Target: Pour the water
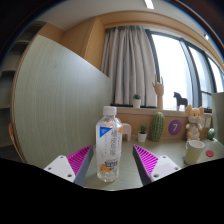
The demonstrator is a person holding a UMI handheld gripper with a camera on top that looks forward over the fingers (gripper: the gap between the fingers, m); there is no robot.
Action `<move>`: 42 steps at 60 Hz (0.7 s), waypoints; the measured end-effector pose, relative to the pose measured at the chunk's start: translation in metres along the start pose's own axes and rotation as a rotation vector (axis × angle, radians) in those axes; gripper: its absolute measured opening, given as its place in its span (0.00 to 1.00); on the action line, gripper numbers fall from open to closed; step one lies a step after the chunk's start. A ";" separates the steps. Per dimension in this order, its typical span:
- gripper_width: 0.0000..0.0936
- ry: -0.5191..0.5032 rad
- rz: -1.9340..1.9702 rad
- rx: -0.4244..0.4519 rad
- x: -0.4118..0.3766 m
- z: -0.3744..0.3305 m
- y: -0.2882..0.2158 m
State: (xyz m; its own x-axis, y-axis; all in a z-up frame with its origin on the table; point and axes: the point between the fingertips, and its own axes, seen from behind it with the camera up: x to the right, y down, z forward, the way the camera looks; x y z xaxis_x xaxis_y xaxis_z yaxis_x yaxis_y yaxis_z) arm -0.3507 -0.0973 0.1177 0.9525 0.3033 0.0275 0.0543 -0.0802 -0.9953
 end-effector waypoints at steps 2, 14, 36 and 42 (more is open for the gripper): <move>0.86 -0.008 0.007 0.005 -0.004 0.007 -0.004; 0.80 0.039 0.030 0.022 0.000 0.053 -0.015; 0.38 0.080 0.056 0.034 -0.001 0.069 -0.016; 0.38 0.087 0.082 0.024 0.011 0.069 -0.016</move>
State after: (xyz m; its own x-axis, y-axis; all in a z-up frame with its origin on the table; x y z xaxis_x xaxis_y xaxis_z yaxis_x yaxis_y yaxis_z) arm -0.3621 -0.0275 0.1270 0.9760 0.2127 -0.0468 -0.0308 -0.0778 -0.9965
